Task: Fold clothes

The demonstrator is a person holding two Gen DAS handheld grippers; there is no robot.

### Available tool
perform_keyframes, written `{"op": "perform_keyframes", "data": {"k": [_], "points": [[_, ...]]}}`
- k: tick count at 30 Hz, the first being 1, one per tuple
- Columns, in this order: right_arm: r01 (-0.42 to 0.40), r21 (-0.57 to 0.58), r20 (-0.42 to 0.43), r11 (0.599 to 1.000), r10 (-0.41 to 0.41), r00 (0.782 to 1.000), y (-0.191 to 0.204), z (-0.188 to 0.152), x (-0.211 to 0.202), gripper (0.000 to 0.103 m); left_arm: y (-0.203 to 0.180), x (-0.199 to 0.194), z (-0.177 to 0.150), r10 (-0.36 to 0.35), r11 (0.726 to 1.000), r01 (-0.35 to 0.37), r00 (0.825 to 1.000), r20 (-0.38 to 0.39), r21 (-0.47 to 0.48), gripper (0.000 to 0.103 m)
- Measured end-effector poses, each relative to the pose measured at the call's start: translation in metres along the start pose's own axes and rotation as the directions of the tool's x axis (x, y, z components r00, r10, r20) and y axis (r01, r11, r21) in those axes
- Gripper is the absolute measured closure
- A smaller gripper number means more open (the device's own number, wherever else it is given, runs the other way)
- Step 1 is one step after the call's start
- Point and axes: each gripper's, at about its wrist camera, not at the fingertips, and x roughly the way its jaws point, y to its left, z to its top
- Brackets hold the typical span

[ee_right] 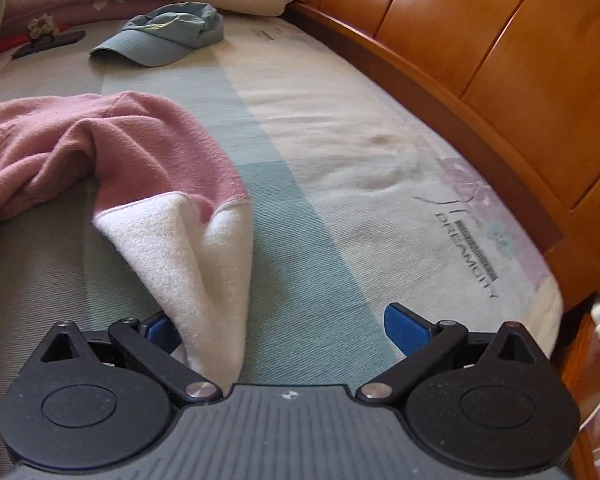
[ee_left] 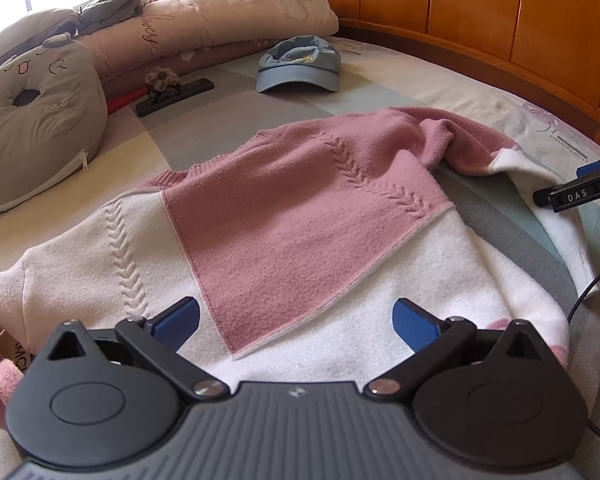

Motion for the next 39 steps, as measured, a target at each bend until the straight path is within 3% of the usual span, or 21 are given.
{"op": "perform_keyframes", "data": {"k": [2,6,9,14,23,29,35,37,39], "points": [[-0.004,-0.017,-0.007,1.0,0.004,1.0,0.008,0.0,0.003,0.0,0.0,-0.001,0.0,0.006,1.0,-0.006,1.0,0.003,-0.003,0.001],[0.123,-0.007,0.011,0.992,-0.123,0.992,-0.001,0.003,0.007,0.0,0.003,-0.004,0.0,0.015,1.0,-0.015,1.0,0.002,-0.012,0.001],[0.239,0.015,0.033,0.971,-0.239,0.97,-0.023,0.008,0.006,0.0,0.006,-0.004,-0.002,0.021,1.0,-0.021,1.0,-0.005,-0.015,0.001],[0.349,0.066,0.053,0.935,-0.353,0.934,-0.07,0.024,0.006,0.0,0.007,-0.001,-0.002,0.02,1.0,-0.02,1.0,-0.009,-0.016,0.001],[0.418,0.073,0.075,0.906,-0.423,0.903,-0.129,0.059,0.025,0.0,0.005,-0.001,-0.004,0.015,1.0,-0.015,1.0,-0.011,-0.01,0.001],[0.436,0.02,0.056,0.9,-0.437,0.898,-0.14,0.053,0.039,0.0,0.012,-0.005,-0.007,0.022,1.0,-0.022,1.0,-0.008,-0.01,0.001],[0.515,-0.064,0.166,0.855,-0.5,0.85,-0.143,0.055,0.024,0.0,0.02,-0.007,-0.009,0.028,0.999,-0.028,1.0,-0.002,-0.032,0.001],[0.58,-0.109,0.224,0.807,-0.549,0.806,-0.133,0.05,0.023,0.0,0.02,-0.007,-0.01,0.017,0.999,-0.017,1.0,-0.001,-0.038,0.001],[0.587,-0.178,0.224,0.79,-0.548,0.806,-0.122,0.043,0.028,0.0,0.018,-0.006,-0.012,0.006,1.0,-0.006,1.0,-0.004,-0.031,0.001]]}}
